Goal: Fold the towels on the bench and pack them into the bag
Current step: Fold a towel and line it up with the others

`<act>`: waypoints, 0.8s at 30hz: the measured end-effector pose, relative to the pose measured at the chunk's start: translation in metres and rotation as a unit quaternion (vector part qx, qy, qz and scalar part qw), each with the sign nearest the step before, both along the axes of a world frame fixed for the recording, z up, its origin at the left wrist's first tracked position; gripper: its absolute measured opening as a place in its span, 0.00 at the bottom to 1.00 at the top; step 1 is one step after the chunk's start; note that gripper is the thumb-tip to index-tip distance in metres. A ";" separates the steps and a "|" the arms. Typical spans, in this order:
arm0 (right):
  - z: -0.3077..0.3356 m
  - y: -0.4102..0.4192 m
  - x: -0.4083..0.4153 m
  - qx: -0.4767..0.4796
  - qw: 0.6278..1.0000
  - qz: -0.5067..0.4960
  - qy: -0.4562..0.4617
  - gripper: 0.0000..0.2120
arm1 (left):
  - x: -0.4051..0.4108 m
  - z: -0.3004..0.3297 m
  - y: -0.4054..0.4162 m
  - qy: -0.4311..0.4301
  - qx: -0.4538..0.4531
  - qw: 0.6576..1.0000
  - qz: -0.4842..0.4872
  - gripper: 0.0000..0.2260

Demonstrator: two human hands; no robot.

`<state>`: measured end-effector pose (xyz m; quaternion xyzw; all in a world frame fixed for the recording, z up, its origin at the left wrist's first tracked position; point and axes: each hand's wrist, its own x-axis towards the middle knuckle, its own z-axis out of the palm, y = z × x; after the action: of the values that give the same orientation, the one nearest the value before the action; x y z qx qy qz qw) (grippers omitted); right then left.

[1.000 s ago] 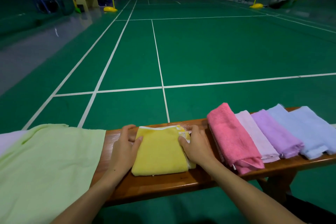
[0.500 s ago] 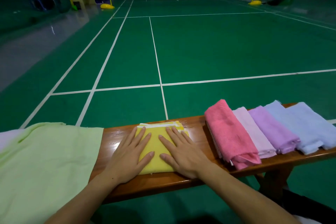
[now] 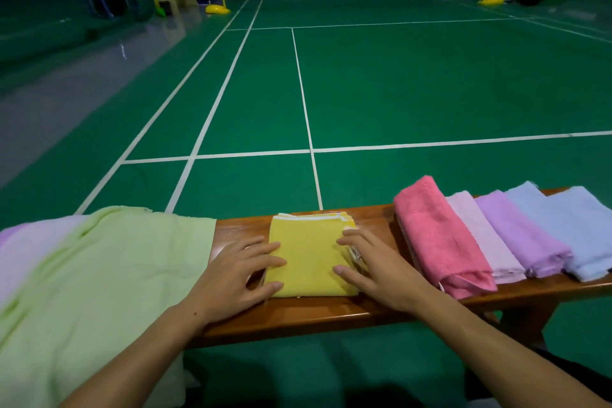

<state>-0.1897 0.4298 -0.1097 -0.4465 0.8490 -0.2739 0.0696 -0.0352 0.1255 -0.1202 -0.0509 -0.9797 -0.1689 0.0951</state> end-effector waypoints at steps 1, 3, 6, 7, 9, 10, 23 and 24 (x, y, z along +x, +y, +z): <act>-0.002 0.002 0.002 0.005 1.000 0.009 0.008 0.32 | 0.004 0.001 0.000 -0.007 -0.003 1.000 -0.002 0.24; -0.007 0.004 0.005 0.034 0.998 0.033 0.038 0.34 | 0.009 0.001 0.000 -0.021 -0.018 1.000 -0.007 0.28; -0.009 0.002 0.008 0.089 0.989 0.058 0.103 0.34 | 0.010 0.000 0.002 -0.007 -0.073 0.997 -0.019 0.27; -0.008 0.000 0.009 0.096 0.984 0.065 0.132 0.33 | 0.009 0.001 0.003 0.002 -0.093 0.995 -0.021 0.26; -0.005 -0.003 0.011 0.096 0.977 0.075 0.176 0.31 | 0.006 0.004 0.007 0.022 -0.119 0.992 -0.024 0.24; -0.005 -0.005 0.011 0.098 0.975 0.076 0.185 0.30 | 0.004 0.005 0.009 0.031 -0.127 0.991 -0.023 0.22; 0.002 -0.006 0.007 -0.077 0.995 -0.007 0.062 0.15 | -0.009 0.011 0.009 0.019 0.134 0.990 0.046 0.11; 0.004 -0.006 0.009 -0.093 0.995 -0.020 0.034 0.13 | -0.009 0.013 0.009 0.018 0.153 0.987 0.048 0.12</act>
<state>-0.1809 0.4236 -0.1056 -0.4434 0.8304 -0.3373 -0.0063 -0.0440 0.1350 -0.1076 0.0083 -0.9419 -0.3109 0.1269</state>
